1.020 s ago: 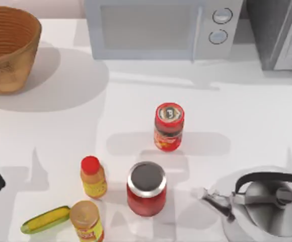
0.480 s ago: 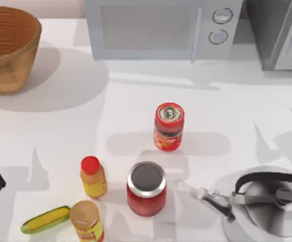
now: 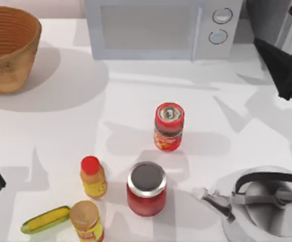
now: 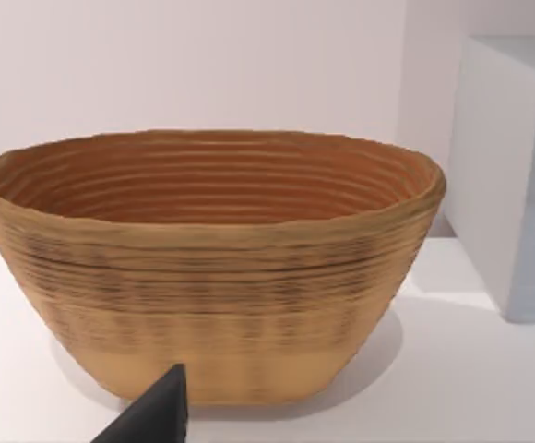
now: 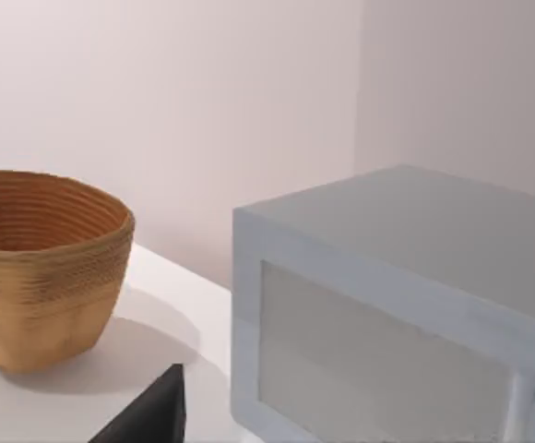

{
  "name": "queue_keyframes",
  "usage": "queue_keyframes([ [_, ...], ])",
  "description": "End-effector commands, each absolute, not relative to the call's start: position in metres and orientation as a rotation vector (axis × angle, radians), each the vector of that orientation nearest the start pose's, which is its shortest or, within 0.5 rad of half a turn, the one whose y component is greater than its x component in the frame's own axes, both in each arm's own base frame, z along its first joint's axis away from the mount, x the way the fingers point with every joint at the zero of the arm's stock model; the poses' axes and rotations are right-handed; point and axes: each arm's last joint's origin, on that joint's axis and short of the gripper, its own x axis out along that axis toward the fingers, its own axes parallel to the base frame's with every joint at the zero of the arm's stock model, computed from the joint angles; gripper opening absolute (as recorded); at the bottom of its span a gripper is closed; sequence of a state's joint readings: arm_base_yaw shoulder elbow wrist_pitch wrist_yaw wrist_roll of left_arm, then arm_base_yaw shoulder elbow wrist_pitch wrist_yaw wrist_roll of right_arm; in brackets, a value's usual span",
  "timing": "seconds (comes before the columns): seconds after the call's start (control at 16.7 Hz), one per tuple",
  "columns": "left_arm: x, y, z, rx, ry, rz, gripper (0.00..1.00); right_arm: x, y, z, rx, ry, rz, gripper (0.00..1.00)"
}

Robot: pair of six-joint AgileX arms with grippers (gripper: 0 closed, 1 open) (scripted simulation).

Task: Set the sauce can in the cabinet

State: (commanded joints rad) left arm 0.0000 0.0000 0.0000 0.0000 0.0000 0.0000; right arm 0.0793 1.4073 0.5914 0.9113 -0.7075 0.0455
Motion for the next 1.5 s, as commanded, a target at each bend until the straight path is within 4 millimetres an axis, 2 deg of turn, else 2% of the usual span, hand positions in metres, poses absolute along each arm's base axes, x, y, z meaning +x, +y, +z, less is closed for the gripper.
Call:
queue_keyframes([
  [0.24,0.106,-0.001,0.16,0.0,0.0,0.0,1.0,0.336,0.065,0.18,0.003,-0.043,1.039,1.0],
  [0.42,0.106,-0.001,0.16,0.0,0.0,0.0,1.0,0.362,0.08,0.131,0.008,-0.024,1.203,1.0],
  [0.72,0.106,-0.001,0.16,0.0,0.0,0.0,1.0,0.377,0.1,0.055,0.011,-0.005,1.426,1.0],
  [0.9,0.106,-0.001,0.16,0.0,0.0,0.0,1.0,0.375,0.107,0.022,0.013,0.003,1.516,1.0],
  [1.08,0.106,-0.001,0.16,0.0,0.0,0.0,1.0,0.373,0.111,0.007,0.014,0.006,1.559,1.0],
  [1.5,0.106,-0.001,0.16,0.0,0.0,0.0,1.0,0.375,0.111,0.006,0.015,0.007,1.556,1.0],
])
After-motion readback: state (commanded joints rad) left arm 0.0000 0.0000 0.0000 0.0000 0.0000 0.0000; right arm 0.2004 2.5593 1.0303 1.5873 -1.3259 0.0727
